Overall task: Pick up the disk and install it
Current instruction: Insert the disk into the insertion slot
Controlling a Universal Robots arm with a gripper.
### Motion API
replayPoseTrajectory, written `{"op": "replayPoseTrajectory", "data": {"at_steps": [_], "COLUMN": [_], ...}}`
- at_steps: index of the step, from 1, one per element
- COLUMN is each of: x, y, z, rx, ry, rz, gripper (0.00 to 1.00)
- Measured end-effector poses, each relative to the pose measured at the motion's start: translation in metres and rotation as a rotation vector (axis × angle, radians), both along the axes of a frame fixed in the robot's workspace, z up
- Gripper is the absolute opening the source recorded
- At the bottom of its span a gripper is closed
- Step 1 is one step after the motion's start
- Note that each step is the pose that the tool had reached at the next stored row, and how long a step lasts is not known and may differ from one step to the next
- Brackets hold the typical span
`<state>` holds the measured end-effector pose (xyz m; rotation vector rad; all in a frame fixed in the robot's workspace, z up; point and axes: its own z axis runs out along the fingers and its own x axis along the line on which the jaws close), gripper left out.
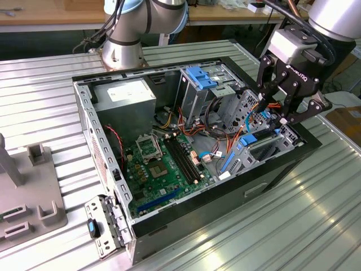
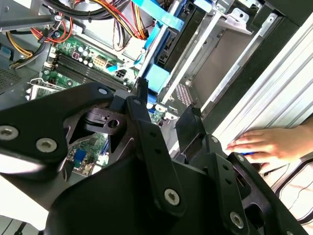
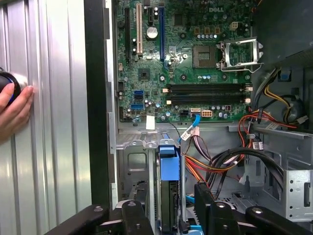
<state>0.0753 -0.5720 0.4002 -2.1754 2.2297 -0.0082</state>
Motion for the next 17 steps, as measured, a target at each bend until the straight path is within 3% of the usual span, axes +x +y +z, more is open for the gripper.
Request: {"op": "replayPoseTrajectory", "data": {"at_steps": [5, 7, 11, 17], "x": [0.0128, 0.0193, 0.0195, 0.0195], "y": [0.0002, 0.0024, 0.0037, 0.0037], "z": [0.0, -0.0023, -0.0091, -0.0094], "rx": [0.0, 0.0, -0.0002, -0.0001], "ry": [0.0, 0.0, 0.0, 0.0], "rz": [0.0, 0.0, 0.0, 0.0], "gripper": [0.5, 0.5, 0.5, 0.5]}}
